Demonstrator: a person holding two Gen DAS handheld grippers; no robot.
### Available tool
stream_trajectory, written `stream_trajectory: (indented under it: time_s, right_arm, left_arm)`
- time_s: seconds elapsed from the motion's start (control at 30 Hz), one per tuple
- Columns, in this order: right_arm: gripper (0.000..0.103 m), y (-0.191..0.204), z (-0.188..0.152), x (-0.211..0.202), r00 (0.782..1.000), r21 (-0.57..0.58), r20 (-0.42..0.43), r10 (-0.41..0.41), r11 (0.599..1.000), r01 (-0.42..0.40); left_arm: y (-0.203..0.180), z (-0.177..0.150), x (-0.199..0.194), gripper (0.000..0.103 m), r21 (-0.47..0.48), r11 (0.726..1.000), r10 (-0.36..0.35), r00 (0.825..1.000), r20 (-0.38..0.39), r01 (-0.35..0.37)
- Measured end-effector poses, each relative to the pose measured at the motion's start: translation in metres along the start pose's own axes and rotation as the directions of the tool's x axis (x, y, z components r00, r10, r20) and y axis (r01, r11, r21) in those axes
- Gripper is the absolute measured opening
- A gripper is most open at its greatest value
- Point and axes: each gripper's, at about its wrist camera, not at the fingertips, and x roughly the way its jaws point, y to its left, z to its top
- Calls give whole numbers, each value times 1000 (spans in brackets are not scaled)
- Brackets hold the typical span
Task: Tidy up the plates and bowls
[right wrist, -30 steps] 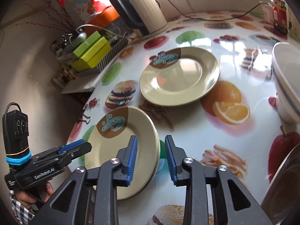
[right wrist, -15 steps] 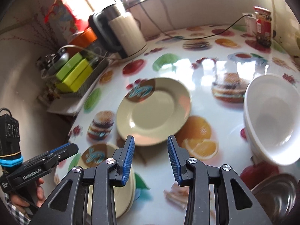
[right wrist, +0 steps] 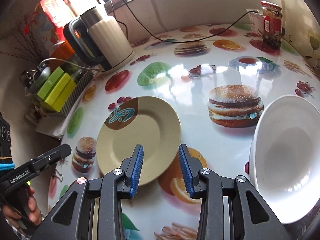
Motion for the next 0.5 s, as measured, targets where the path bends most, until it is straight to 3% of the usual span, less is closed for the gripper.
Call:
stream_trajectory:
  time_s: [0.5]
  right_arm:
    - [36, 3, 17, 24, 999, -40, -19, -44, 998, 43]
  left_arm:
    - [-2, 8, 31, 39, -19, 1000, -25, 998, -59, 24]
